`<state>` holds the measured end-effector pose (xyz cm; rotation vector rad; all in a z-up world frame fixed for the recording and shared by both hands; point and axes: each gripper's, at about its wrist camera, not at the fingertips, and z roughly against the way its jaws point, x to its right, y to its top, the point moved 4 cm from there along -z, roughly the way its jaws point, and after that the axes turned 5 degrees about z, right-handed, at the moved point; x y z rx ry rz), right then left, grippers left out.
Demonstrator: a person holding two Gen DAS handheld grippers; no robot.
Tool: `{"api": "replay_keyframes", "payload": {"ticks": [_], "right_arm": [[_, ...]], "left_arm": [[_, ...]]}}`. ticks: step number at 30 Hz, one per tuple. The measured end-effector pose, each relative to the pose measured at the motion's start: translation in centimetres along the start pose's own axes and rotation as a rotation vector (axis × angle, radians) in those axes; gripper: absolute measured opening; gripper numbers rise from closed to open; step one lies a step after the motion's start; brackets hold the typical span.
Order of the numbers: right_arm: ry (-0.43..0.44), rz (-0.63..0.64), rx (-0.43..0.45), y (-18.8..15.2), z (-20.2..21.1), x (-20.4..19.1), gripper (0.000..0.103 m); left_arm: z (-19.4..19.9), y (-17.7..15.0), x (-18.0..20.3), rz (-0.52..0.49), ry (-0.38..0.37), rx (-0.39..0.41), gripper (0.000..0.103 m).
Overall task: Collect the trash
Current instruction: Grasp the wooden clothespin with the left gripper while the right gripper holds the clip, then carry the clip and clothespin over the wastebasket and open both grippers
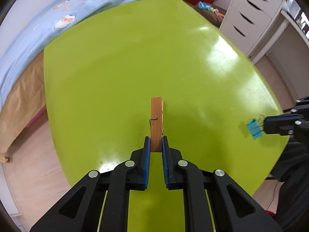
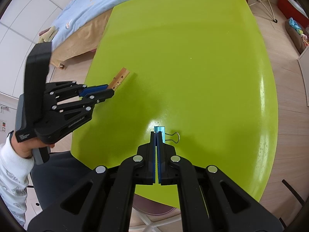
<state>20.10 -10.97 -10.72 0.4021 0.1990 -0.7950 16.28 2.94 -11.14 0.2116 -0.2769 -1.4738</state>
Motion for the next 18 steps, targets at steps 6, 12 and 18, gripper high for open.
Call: {"api": "replay_keyframes", "payload": {"ticks": [6, 12, 18], "right_arm": [[-0.036, 0.048, 0.046, -1.0, 1.6, -1.3, 0.001], [-0.085, 0.096, 0.101, -2.6, 4.0, -2.8, 0.001], [-0.132, 0.168, 0.149, -4.9, 6.1, -5.1, 0.001]], "left_arm": [[3.3, -1.7, 1.4, 0.027, -0.008, 0.05, 0.012], [6.3, -4.5, 2.7, 0.033, 0.007, 0.088, 0.012], [9.8, -7.1, 4.6, 0.035, -0.01, 0.15, 0.012]]}}
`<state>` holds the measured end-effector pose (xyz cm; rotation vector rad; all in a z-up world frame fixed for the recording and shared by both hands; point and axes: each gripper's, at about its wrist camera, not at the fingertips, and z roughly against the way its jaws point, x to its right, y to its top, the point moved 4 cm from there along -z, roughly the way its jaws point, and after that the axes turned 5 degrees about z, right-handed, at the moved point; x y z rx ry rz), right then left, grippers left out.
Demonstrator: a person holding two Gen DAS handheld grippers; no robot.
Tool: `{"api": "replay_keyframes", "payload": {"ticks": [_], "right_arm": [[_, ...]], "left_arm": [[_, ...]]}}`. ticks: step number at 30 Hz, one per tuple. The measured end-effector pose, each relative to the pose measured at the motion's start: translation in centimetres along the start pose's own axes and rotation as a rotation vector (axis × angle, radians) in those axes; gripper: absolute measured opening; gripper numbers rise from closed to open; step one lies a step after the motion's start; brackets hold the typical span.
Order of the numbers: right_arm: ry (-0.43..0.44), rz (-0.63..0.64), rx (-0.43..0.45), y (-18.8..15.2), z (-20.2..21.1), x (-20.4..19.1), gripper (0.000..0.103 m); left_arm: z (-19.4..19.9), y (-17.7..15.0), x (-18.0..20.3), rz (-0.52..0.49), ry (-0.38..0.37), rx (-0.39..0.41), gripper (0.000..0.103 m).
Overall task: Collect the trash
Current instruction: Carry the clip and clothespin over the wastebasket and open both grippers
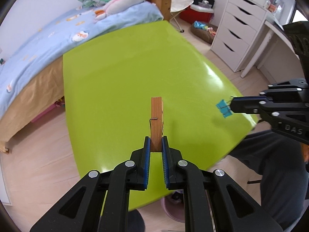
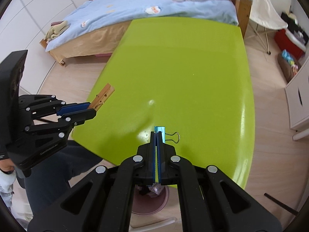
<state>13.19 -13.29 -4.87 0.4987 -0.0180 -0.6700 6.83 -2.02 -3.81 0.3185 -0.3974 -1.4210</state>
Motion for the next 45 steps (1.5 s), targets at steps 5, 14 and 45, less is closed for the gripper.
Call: {"api": "replay_keyframes", "payload": {"ticks": [5, 14, 45], "right_arm": [[-0.002, 0.032, 0.035, -2.3, 2.2, -1.7, 0.001], [0.027, 0.054, 0.045, -7.7, 4.4, -4.1, 0.001], [0.049, -0.02, 0.024, -14.4, 5.2, -4.6, 0.089]], "left_arm": [[2.5, -2.0, 1.6, -0.007, -0.009, 0.044, 0.012], [4.9, -6.9, 4.1, -0.01, -0.023, 0.068, 0.012], [5.8, -13.1, 6.4, -0.006, -0.113, 0.004, 0.012]]}}
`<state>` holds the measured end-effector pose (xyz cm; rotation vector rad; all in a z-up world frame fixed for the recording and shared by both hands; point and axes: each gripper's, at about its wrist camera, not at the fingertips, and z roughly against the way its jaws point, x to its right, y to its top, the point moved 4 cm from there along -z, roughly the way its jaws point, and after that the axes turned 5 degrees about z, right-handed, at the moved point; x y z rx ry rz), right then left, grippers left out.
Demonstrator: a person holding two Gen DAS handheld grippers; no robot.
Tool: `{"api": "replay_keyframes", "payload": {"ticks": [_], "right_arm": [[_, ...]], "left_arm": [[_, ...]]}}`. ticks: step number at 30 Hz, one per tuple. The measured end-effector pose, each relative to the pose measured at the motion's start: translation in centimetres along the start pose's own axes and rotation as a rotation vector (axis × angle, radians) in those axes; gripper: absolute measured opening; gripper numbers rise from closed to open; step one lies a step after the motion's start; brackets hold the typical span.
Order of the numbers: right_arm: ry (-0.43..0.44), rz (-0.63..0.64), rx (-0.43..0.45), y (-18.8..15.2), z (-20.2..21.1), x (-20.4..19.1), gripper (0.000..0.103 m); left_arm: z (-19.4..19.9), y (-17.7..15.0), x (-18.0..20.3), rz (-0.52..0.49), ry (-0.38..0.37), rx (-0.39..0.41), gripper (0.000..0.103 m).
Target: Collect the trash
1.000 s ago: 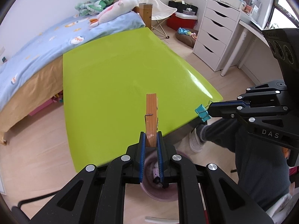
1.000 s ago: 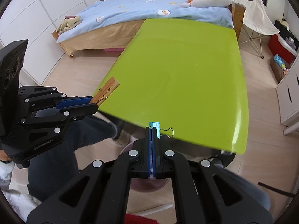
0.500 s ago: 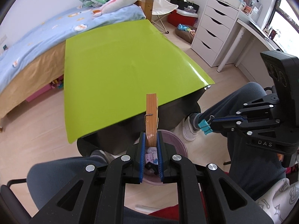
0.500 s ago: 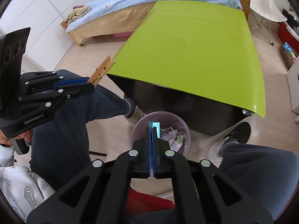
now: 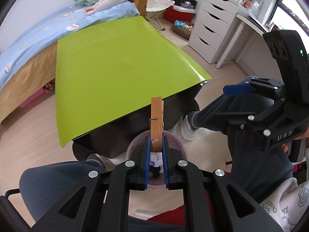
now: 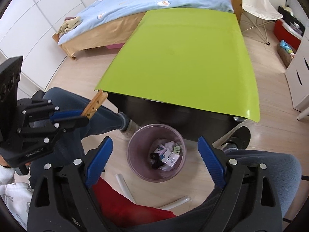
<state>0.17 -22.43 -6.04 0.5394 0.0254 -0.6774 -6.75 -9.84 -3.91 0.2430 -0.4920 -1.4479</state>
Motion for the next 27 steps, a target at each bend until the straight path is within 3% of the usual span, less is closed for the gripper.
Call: {"api": "replay_keyframes", "payload": {"ticks": [4, 5, 6, 7, 12, 17, 27], "right_arm": [[-0.01, -0.014, 0.009, -0.1, 0.4, 0.6, 0.09], [-0.01, -0.017, 0.01, -0.1, 0.4, 0.7, 0.091], [-0.01, -0.021, 0.01, -0.2, 0.5, 0.8, 0.091], [-0.01, -0.022, 0.01, -0.3, 0.5, 0.9, 0.092], [-0.013, -0.027, 0.014, -0.4, 0.6, 0.9, 0.094], [-0.022, -0.024, 0.022, -0.3, 0.7, 0.7, 0.096], [-0.063, -0.012, 0.058, 1.9, 1.6, 0.5, 0.098]], "left_arm": [[-0.4, 0.0, 0.4, -0.002, -0.015, -0.006, 0.016], [-0.5, 0.0, 0.4, 0.002, -0.02, -0.009, 0.024], [-0.7, 0.1, 0.3, 0.006, -0.017, -0.014, 0.042], [-0.7, 0.1, 0.1, 0.01, -0.015, -0.011, 0.053], [-0.6, 0.6, -0.4, 0.04, -0.006, 0.02, 0.088], [-0.2, 0.7, -1.0, 0.063, 0.009, 0.044, 0.095], [1.2, 2.1, -2.7, 0.112, 0.037, 0.094, 0.095]]}}
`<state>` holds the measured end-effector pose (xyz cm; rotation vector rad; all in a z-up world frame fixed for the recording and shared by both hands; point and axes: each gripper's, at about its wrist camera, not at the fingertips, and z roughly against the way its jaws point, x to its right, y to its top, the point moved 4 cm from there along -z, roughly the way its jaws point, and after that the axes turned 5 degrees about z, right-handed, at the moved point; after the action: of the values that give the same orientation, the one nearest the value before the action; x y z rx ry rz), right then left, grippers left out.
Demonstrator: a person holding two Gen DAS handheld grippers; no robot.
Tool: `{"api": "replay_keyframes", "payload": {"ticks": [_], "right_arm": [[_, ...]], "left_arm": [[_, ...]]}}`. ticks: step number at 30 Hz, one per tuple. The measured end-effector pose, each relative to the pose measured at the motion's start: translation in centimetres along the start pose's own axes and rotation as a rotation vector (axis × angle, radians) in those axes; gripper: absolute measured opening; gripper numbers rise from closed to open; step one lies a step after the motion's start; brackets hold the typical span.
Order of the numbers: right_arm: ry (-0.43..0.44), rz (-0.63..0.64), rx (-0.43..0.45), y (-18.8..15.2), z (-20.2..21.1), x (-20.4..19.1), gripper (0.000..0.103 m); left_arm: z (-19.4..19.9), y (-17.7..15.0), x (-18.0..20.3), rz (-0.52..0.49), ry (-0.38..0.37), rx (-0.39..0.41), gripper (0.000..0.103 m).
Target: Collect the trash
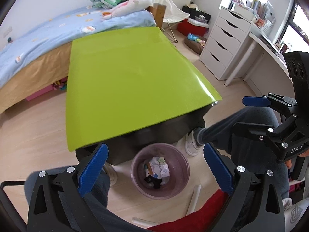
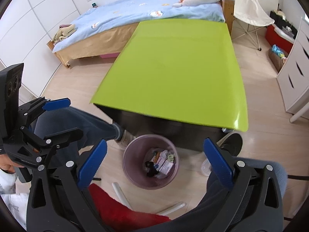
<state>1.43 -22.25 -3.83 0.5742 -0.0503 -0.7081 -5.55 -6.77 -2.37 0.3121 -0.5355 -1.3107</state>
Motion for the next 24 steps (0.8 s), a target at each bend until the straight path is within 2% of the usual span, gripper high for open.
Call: {"api": "replay_keyframes", "payload": {"ticks": [14, 19, 24], "right_arm": [[-0.047, 0.034, 0.149, 8.4, 3.2, 0.6, 0.098], [-0.034, 0.045, 0.164, 9.9, 3.4, 0.4, 0.099], [-0.026, 0.051, 0.155, 9.9, 3.2, 0.3, 0.099]], "left_arm": [[3.3, 7.2, -2.0, 0.034, 0.056, 0.158, 0.095], [3.4, 8.3, -2.0, 0.037, 0.021, 0.158, 0.097], [3.3, 8.5, -2.1, 0.048, 0.017, 0.146, 0.097]]}}
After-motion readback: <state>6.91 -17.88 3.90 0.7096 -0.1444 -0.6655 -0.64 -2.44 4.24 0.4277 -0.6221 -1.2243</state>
